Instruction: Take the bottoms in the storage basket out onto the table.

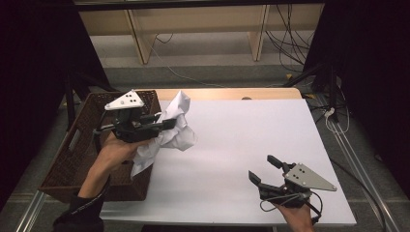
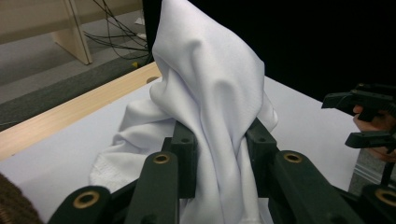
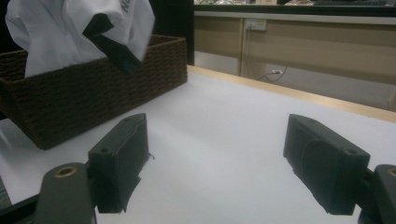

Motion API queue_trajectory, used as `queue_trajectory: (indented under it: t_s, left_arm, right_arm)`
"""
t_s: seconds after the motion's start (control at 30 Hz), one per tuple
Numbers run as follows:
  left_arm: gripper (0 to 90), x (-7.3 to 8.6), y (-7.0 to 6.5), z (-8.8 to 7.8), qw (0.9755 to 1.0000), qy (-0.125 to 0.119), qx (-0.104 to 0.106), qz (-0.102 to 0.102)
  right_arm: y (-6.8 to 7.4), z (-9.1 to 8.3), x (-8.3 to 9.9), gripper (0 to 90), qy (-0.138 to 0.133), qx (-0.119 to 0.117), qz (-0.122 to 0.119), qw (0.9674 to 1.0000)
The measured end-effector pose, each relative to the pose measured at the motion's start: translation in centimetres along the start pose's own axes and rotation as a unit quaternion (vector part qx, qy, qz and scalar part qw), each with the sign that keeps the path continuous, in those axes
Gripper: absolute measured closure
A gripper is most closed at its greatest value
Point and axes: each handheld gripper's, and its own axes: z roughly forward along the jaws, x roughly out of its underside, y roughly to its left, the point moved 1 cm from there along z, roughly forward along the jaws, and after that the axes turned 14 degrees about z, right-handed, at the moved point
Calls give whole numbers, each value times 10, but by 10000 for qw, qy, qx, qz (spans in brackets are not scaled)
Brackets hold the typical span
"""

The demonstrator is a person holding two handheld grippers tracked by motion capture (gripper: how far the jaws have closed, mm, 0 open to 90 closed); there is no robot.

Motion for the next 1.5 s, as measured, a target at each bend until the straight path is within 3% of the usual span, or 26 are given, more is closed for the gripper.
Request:
queue_trajectory:
  t_s: [0.1,0.73,1.03,1.23,1.37,1.5]
  left_arm:
    - [708,-1,-3,6,9999,-22,134,-31]
    - [708,-12,-26,36,9989,-94,440,152]
    - [707,-17,-41,52,9972,-65,693,275]
    - [707,-22,-47,58,9941,-229,1048,124]
    - [707,-25,-54,61,9941,-216,1029,264]
    - [707,-25,-54,65,9944,-215,1003,265]
  right_arm:
    - [-1,0,0,231,-10,1,-4,10000]
    - [-1,0,0,231,0,19,-6,10000]
    - [-1,-1,0,231,-13,28,-5,10000]
    - [-2,-1,1,232,-12,29,15,10000]
    - [-2,0,1,232,-18,32,19,10000]
    - [-3,-1,1,232,-8,52,14,10000]
